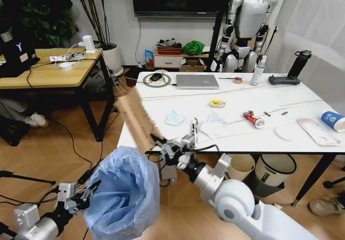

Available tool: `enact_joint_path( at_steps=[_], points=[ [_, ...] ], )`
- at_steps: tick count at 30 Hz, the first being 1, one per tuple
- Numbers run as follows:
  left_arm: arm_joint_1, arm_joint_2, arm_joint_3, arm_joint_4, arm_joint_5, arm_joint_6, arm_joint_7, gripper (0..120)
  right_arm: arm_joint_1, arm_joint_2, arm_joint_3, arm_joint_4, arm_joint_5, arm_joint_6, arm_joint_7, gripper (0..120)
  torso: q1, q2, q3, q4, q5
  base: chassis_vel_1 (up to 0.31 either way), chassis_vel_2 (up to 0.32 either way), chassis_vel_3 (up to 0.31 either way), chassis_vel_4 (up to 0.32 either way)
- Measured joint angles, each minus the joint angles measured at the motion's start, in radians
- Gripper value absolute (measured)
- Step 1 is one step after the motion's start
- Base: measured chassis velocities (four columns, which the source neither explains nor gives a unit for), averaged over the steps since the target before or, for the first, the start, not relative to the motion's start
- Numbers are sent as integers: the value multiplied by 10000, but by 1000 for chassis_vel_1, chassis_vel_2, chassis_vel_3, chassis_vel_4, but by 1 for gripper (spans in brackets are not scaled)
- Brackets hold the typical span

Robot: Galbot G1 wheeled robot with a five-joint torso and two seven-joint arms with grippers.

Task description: Pick up the trash bin and place the trash from the table into it.

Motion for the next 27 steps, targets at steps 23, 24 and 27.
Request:
enact_joint_path(
  at_steps=[23, 24, 27],
  points=[
    [356, -599, -527, -484, -93, 563, -607, 0, -684, -67, -1909, -177, -1815, 613, -399, 0, 0, 0, 0, -4, -1, 0, 0, 0, 0],
    [356, -599, -527, -484, -93, 563, -607, 0, -684, -67, -1909, -177, -1815, 613, -399, 0, 0, 0, 0, -4, -1, 0, 0, 0, 0],
    [342, -629, -520, -487, -91, 563, -607, 0, -802, -126, -1812, -13, -1878, 611, -400, 0, 0, 0, 0, -2, -1, 0, 0, 0, 0]
  ],
)
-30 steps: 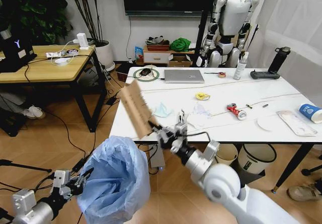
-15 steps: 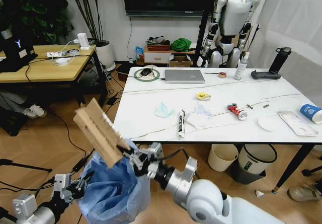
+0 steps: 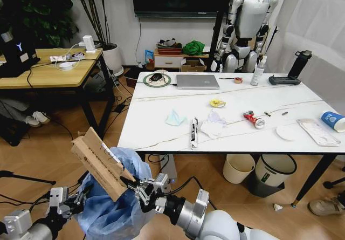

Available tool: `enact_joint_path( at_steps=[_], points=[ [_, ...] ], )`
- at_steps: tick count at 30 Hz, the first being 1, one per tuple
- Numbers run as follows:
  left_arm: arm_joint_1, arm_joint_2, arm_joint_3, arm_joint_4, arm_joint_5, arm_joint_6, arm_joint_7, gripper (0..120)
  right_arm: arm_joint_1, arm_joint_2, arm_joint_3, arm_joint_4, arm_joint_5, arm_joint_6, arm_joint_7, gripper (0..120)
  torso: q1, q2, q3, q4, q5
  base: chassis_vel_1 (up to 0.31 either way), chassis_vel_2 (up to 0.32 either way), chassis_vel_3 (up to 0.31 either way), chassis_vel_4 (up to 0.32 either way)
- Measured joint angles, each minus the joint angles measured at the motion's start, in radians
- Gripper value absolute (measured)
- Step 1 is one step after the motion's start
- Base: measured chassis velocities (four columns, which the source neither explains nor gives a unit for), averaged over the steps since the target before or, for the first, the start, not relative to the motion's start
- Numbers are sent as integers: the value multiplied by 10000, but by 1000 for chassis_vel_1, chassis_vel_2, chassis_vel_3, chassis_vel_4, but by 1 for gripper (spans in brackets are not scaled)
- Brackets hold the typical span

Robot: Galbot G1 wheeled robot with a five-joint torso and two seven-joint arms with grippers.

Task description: Pick up the trash bin and place the trash from the table into it.

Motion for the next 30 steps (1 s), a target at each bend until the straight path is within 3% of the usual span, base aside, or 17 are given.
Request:
enact_joint_path(
  at_steps=[5, 12, 14, 16, 23, 27, 30],
  points=[
    [-52, -62, 68, -39, -2, 11, -10, 0, -190, -29, 74, 37, -193, -21, -76, 0, 0, 0, 0, -1, 0, 0, 0, 0, 0],
    [18, -192, 120, -282, -41, 49, -61, 0, -693, 10, 299, -4, -455, -207, -257, 31, 0, 0, 0, -1, 0, 0, 0, 0, 0],
    [23, -206, 119, -293, -41, 49, -62, 0, -714, 18, 324, -2, -476, -208, -257, 32, 0, 0, 0, -1, 1, 0, 0, 0, 0],
    [25, -255, 121, -319, -40, 50, -63, 0, -777, 33, 430, 26, -555, -204, -258, 43, 0, 0, 0, 0, 1, 0, 0, 0, 0],
    [-18, -501, 255, -267, 139, 46, -41, 0, -414, 458, 1843, 538, -81, -249, 98, 68, 0, 0, 0, 0, -1, 0, 0, 0, 0],
    [-38, -609, 348, -231, 256, 26, 0, 0, -135, 773, 2691, 533, 166, -817, 795, 81, 1, 0, 0, 1, -1, 0, 0, 0, 0],
    [-45, -681, 404, -222, 373, -17, 58, 0, -13, 1052, 3403, 275, 121, -2129, 2016, 93, 1, 0, 1, 0, 0, 0, 0, 0, 0]
  ],
)
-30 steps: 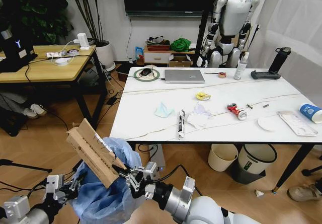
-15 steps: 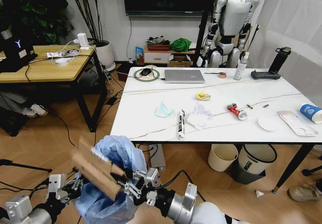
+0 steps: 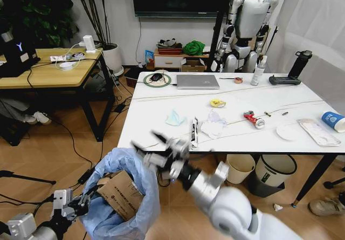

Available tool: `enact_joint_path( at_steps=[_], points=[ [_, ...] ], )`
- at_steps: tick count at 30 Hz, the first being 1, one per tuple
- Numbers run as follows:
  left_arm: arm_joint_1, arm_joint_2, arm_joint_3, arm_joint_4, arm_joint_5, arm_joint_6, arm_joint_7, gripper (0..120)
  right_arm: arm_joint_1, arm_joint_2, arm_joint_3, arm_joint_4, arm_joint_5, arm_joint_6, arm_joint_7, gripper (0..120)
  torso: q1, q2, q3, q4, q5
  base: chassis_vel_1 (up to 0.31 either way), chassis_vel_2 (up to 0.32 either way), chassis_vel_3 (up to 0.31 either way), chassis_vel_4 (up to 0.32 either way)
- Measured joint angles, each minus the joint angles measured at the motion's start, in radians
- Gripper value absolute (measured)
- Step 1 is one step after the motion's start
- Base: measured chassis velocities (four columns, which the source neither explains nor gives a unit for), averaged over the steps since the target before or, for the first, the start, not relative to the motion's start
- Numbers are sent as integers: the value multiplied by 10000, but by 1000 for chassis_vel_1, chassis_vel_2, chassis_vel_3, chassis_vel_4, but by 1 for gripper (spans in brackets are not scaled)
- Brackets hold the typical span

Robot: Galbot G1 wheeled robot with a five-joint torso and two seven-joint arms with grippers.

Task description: Pick up the trash bin and place the trash from the table into it.

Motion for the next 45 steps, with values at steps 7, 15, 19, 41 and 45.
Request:
enact_joint_path(
  at_steps=[7, 15, 19, 41, 45],
  points=[
    [-15, -111, 34, -21, 106, -131, 70, 0, -215, 326, 923, -967, -352, -2215, 1936, 100, 0, 0, 0, -3, 0, 0, 0, 0, 0],
    [-17, -350, 140, -101, 337, -292, 211, 0, -275, 1031, 1172, -2428, -976, -2818, 2333, 100, 0, 0, 0, -1, 2, 0, 0, 0, 0],
    [-28, -373, 154, -107, 337, -315, 230, 0, -162, 1267, 1198, -2837, -1184, -2802, 2309, 100, 0, 0, 0, 1, 0, 0, 0, 0, 0],
    [-221, -197, 184, 41, 227, -331, 244, 0, -43, 1286, 1371, -3749, -1565, -2374, 1800, 41, 0, 0, 0, -1, -1, 0, 0, 0, 0],
    [-243, -188, 183, 74, 211, -330, 244, 0, -9, 1287, 1347, -3801, -1565, -2352, 1761, 23, 0, 0, 0, -1, -1, 0, 0, 0, 0]
  ],
)
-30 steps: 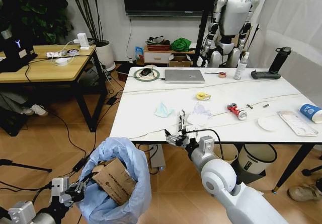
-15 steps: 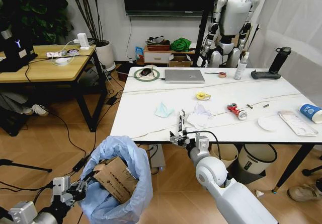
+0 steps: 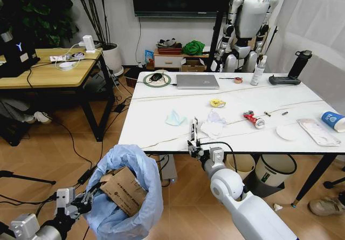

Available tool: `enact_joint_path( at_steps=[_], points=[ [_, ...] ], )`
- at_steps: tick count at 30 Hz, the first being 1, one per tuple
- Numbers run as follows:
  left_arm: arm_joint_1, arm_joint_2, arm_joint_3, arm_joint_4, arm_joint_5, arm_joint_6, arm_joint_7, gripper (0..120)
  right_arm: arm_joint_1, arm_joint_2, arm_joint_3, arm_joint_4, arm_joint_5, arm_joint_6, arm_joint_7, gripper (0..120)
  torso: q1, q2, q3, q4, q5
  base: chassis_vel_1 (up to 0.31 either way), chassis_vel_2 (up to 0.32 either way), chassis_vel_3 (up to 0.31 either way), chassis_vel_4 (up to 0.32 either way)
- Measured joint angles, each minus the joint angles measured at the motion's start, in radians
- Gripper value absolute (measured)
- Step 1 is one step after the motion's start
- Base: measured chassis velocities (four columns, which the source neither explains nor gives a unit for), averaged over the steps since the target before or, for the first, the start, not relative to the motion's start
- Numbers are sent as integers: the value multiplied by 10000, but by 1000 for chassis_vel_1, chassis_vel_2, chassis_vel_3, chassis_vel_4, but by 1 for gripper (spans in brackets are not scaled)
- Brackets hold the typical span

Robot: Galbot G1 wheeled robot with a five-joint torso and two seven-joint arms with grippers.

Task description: Pick up the trash bin and place the trash from the table into it.

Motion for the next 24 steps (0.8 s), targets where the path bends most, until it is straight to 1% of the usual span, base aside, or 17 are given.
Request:
enact_joint_path(
  at_steps=[1, 2, 7, 15, 20, 22, 24],
  points=[
    [0, 0, 0, 0, 0, 0, 0, 0, 0, 0, 0, 0, 0, 0, 0, 23, 0, 0, 0, 0, 0, 0, 0, 0, 0],
    [-6, 2, 0, 8, -6, 0, 0, 0, 5, 2, 0, -8, 0, 5, -1, 20, 0, 0, 0, 0, 0, 0, 0, 0, 0],
    [-50, 1, 15, 55, -8, 2, 0, 0, 0, 10, 41, -42, 0, 44, -16, 0, 0, 0, 0, 1, 0, 0, 0, 0, 0],
    [-111, 4, 60, 116, -1, 4, 1, 0, 12, 24, 264, -38, -15, 46, 159, 0, -1, 0, 0, 0, 1, 0, 0, 0, 0],
    [-151, 1, 125, 172, 11, 10, 0, 0, 62, -93, 696, 212, -14, 209, 254, 0, -1, 0, 0, 1, 1, 0, 0, 0, 0],
    [-153, 2, 125, 175, 11, 10, 0, 0, 60, -97, 704, 218, -17, 218, 255, 0, -1, 0, 0, 1, 1, 0, 0, 0, 0],
    [-167, 21, 120, 191, -12, 13, -2, 0, -17, -271, 908, 465, -18, 683, 122, 0, -1, 0, 0, 0, 1, 0, 0, 0, 0]
  ],
)
